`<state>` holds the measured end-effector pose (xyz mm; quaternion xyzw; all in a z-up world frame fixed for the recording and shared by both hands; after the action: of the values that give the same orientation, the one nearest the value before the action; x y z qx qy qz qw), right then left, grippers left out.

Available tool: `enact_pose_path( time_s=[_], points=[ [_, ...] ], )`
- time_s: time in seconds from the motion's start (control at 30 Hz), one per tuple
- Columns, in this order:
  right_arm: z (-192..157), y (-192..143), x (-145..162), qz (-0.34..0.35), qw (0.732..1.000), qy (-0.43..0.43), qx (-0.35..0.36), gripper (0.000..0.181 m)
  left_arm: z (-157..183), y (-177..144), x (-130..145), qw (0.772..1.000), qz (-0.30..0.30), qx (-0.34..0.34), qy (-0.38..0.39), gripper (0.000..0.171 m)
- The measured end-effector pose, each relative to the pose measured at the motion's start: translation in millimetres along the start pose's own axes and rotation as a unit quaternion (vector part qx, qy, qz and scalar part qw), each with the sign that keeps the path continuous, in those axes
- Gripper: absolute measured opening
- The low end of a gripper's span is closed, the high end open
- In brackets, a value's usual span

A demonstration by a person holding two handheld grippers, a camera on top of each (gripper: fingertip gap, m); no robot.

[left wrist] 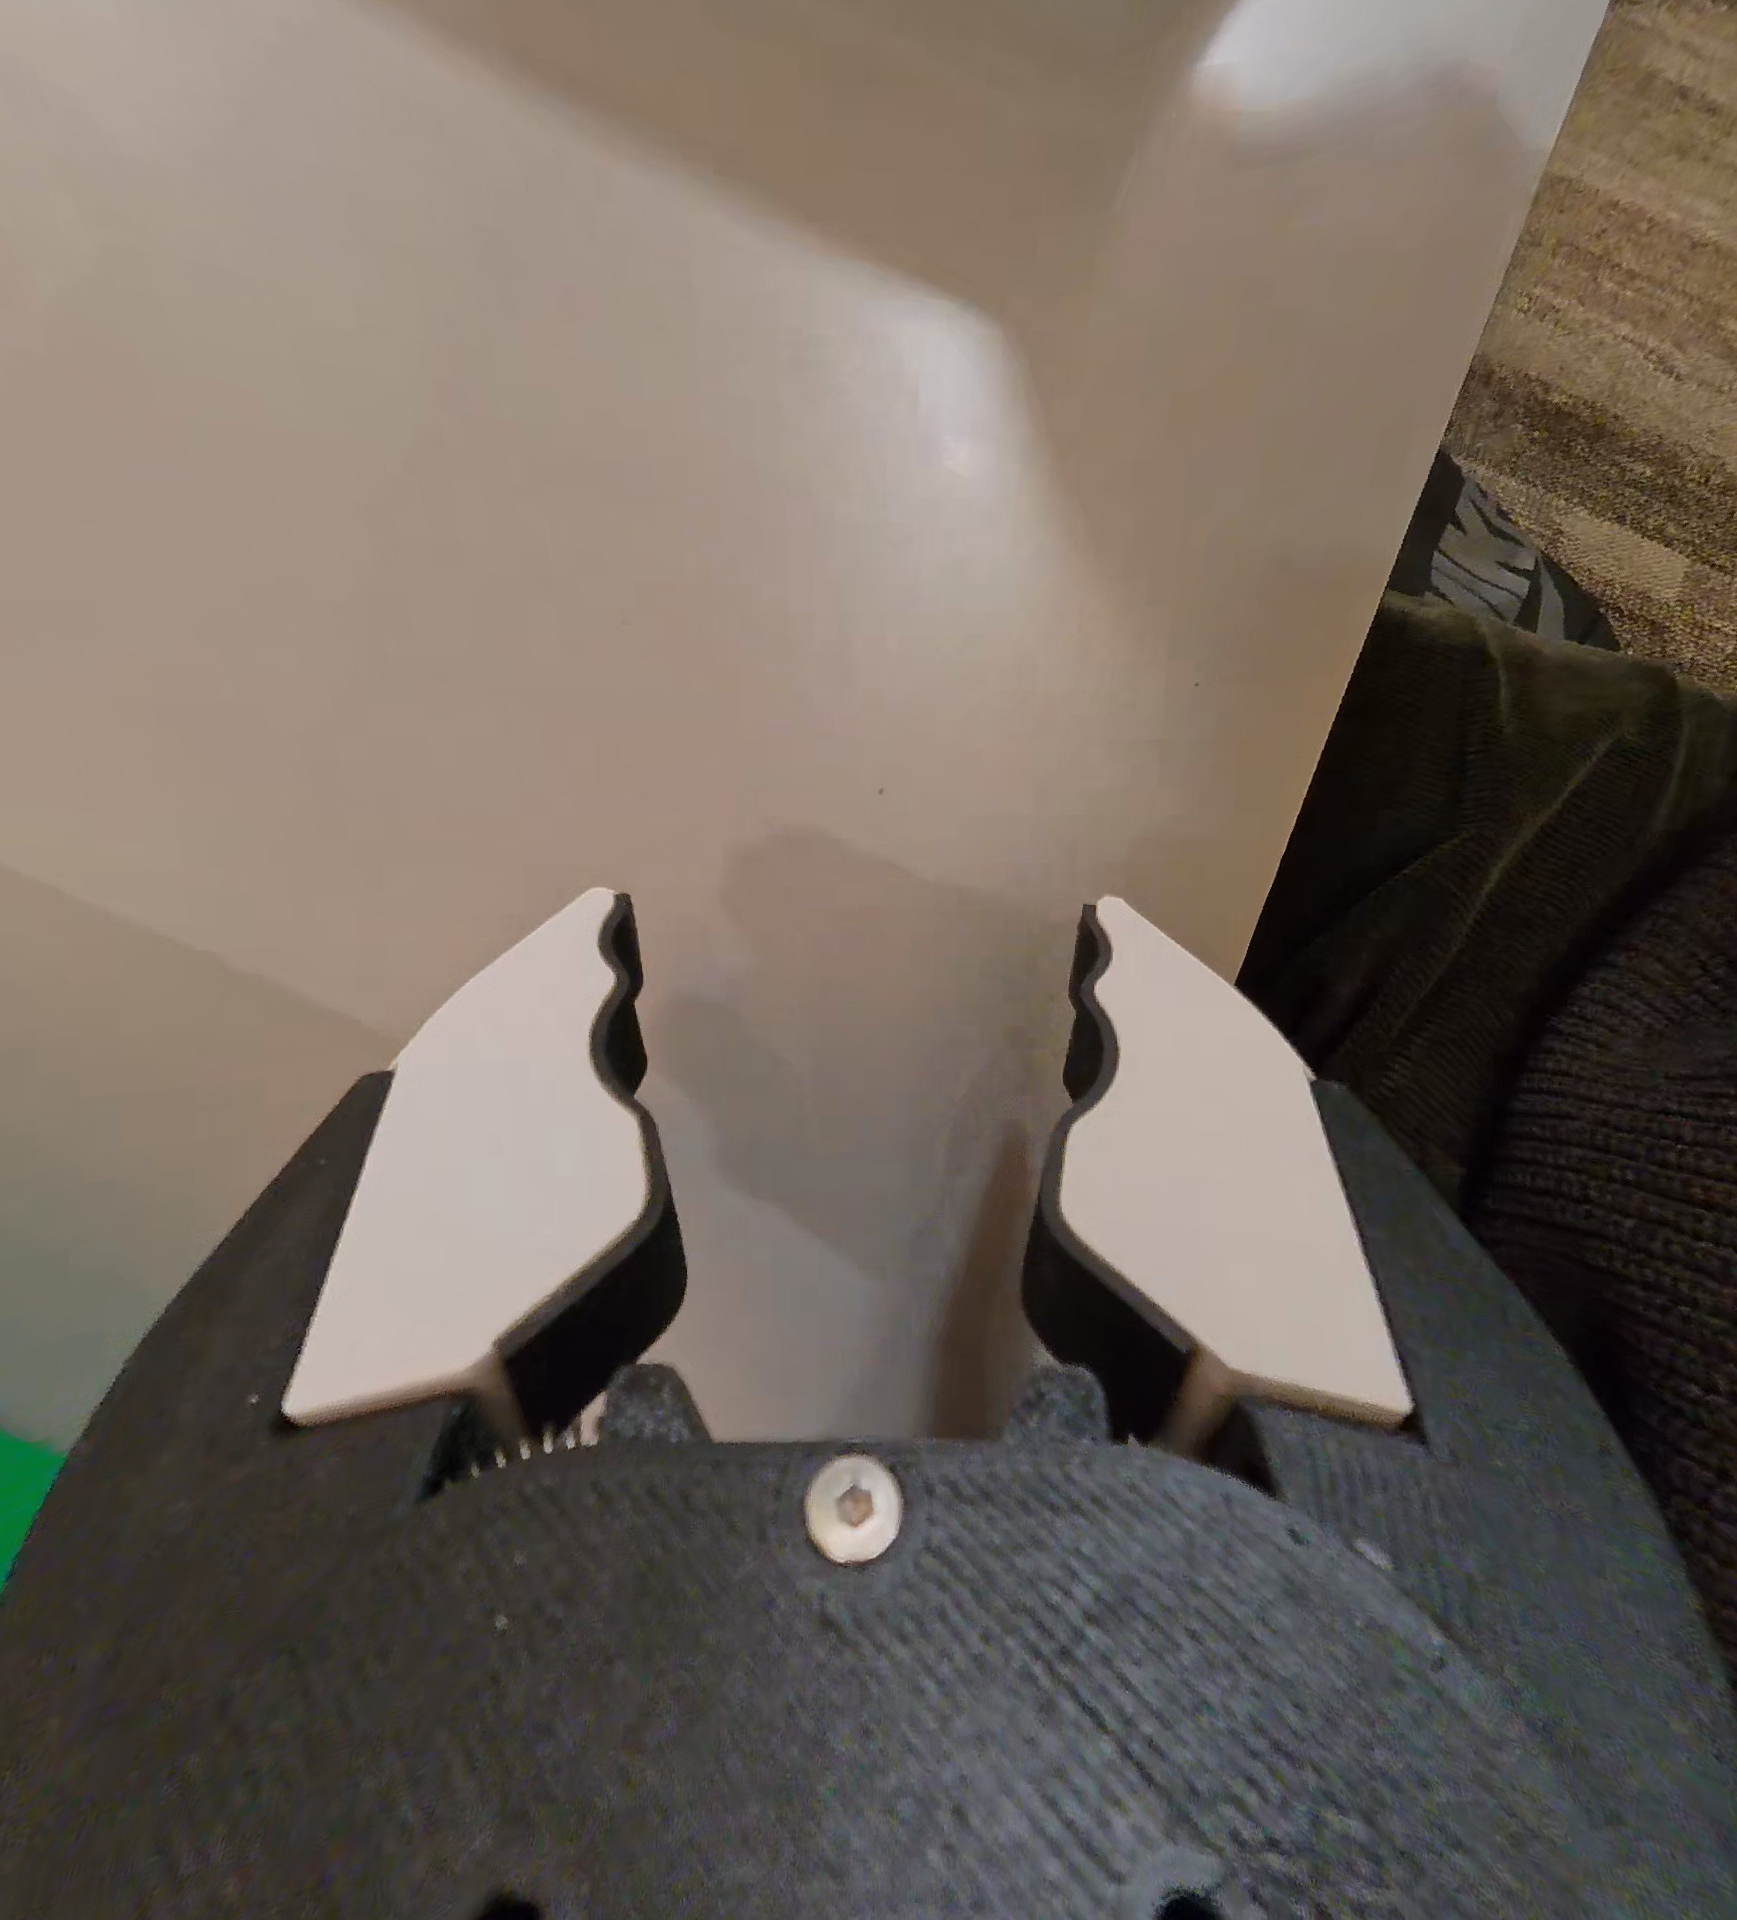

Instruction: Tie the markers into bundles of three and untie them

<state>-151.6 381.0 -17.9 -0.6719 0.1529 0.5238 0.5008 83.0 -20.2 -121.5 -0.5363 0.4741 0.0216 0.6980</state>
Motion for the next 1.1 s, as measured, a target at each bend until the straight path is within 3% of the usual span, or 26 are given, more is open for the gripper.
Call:
enact_pose_path(
  time_s=[0.17, 0.33, 0.57, 0.7, 0.87, 0.97, 1.1],
  points=[
    [16, 36, 32, -0.060, 0.997, 0.013, 0.052, 0.004, 1, 5, 2, 1.000, -0.009, 0.007, -0.002, 0.081],
    [28, 63, 47, -0.092, 0.994, 0.037, 0.054, 0.004, 3, 9, 5, 1.000, -0.022, 0.011, 0.002, 0.082],
    [39, 68, 63, -0.123, 0.986, 0.109, 0.024, 0.007, 4, 12, 7, 0.999, -0.030, 0.018, 0.002, 0.082],
    [42, 58, 60, -0.100, 0.987, 0.129, 0.010, 0.016, 6, 12, 7, 0.999, -0.035, 0.016, 0.007, 0.082],
    [35, 24, 39, -0.026, 0.993, 0.114, -0.022, 0.027, 7, 11, 6, 0.999, -0.033, 0.010, 0.010, 0.082],
    [35, -8, 20, 0.075, 0.995, 0.069, -0.012, 0.028, 7, 11, 6, 0.999, -0.032, 0.005, 0.014, 0.082],
    [46, -50, 9, 0.213, 0.975, 0.047, 0.052, 0.036, 7, 11, 5, 1.000, -0.024, 0.001, 0.015, 0.081]
  ],
)
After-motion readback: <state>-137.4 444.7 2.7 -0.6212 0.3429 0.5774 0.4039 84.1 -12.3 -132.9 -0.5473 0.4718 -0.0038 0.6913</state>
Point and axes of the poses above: each gripper's, where its closed fingertips meet, y out along the fingers, x out of its underside, z = x × y across the jaws, the point moved 9 cm from there along -y, back along the fingers, and after that the axes turned 6 degrees about -x, right-handed, at the moved point
